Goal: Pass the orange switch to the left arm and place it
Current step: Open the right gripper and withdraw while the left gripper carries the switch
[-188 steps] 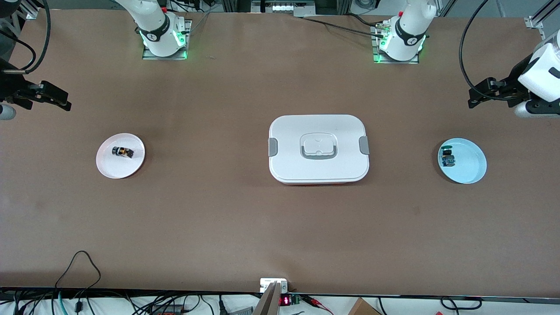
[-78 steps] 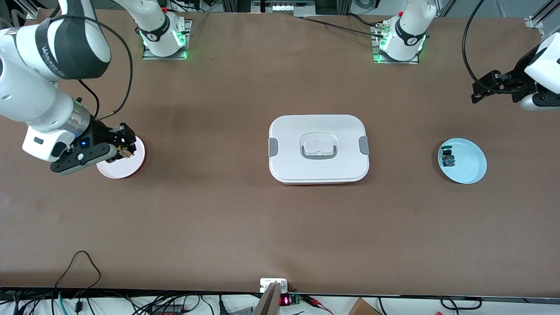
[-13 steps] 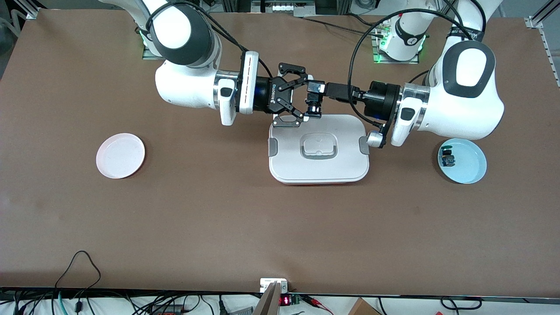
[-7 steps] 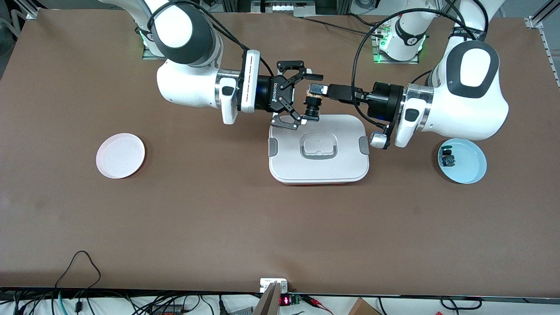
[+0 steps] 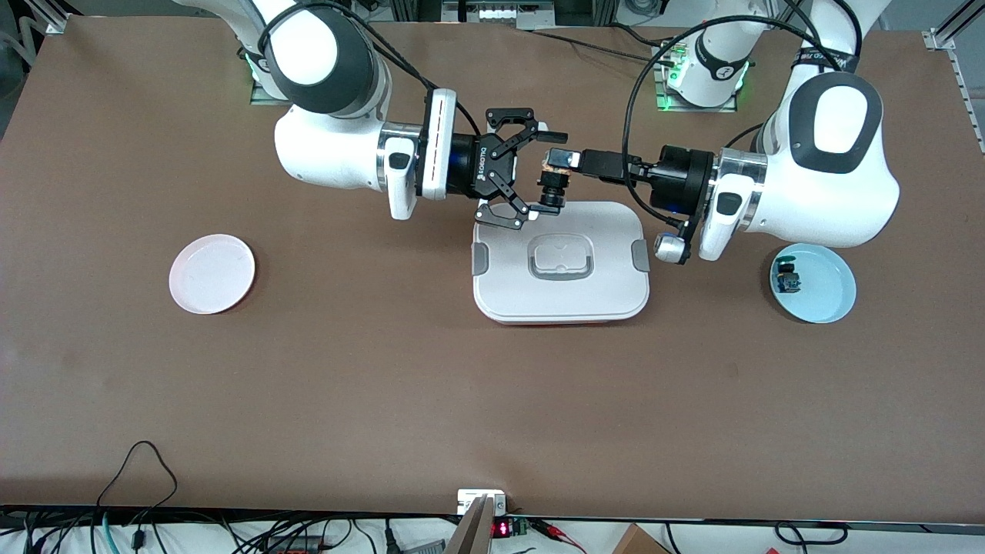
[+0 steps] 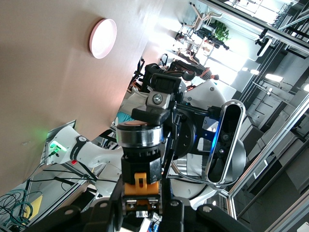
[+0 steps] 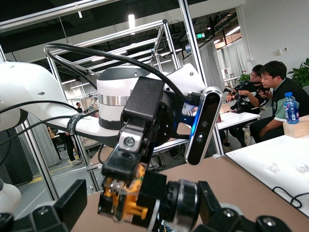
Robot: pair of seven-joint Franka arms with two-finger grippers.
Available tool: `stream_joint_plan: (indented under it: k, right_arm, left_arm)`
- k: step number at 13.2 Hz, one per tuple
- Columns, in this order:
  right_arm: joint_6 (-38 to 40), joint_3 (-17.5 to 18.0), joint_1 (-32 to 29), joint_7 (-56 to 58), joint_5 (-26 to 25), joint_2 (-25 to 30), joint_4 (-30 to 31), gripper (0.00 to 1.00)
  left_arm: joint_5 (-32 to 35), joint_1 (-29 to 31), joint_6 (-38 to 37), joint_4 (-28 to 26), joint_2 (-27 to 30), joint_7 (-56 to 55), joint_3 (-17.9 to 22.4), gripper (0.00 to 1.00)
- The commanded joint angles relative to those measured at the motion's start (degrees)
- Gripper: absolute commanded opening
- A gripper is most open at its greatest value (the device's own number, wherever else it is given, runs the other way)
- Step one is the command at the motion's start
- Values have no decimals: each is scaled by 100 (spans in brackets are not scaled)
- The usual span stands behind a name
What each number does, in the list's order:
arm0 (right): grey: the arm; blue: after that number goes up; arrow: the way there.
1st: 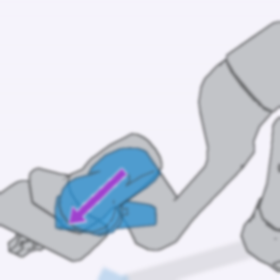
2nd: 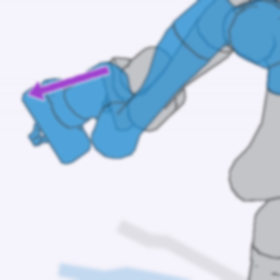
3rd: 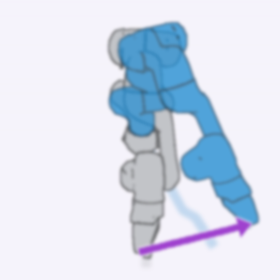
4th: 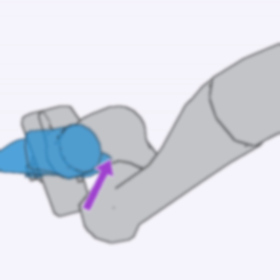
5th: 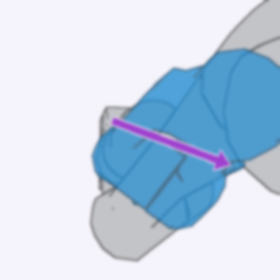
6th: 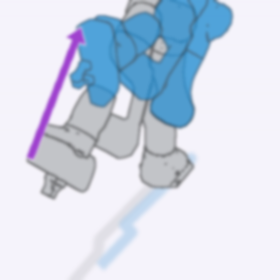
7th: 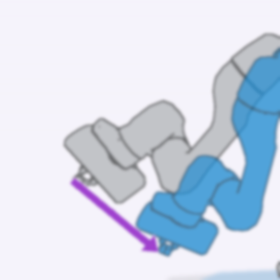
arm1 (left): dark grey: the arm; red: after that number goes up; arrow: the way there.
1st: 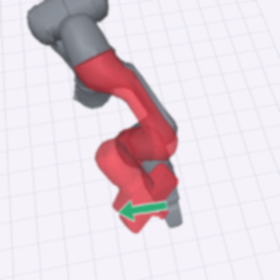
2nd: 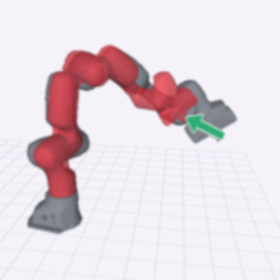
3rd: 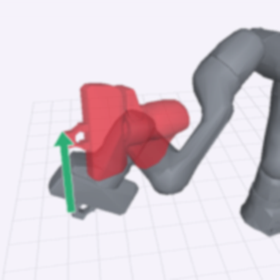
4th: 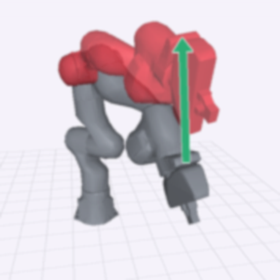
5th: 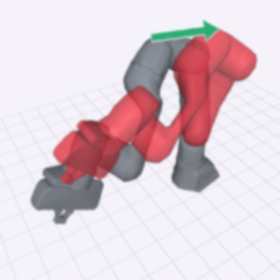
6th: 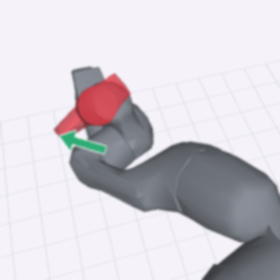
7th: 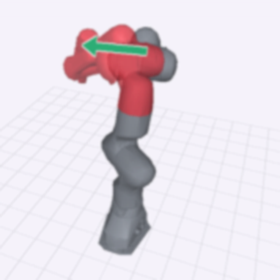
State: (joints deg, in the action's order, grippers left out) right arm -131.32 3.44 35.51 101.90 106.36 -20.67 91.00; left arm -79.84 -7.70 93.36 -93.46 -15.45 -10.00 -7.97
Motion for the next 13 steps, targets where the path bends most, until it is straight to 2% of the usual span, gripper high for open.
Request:
stream_joint_plan:
  k: [1,2,4,8,11,13]
  right_arm:
    - [-8,-19,35,75,70,142,111,100]
    - [-8,-19,9,75,70,194,163,100]
    - [1,-28,-114,84,43,344,321,100]
    - [1,-36,-465,102,8,783,882,100]
    - [271,-36,-912,102,-149,1239,1672,100]
    - [902,-80,-1439,93,-701,1294,1912,100]
  left_arm:
    - [-32,154,-159,91,33,-11,41,0]
    - [-23,233,-247,83,50,-11,50,0]
    - [457,409,-370,126,94,-3,33,0]
    - [1248,962,-1203,162,121,314,41,0]
    - [2634,1332,-1758,170,278,331,41,0]
    - [4048,1411,-1882,214,332,497,41,0]
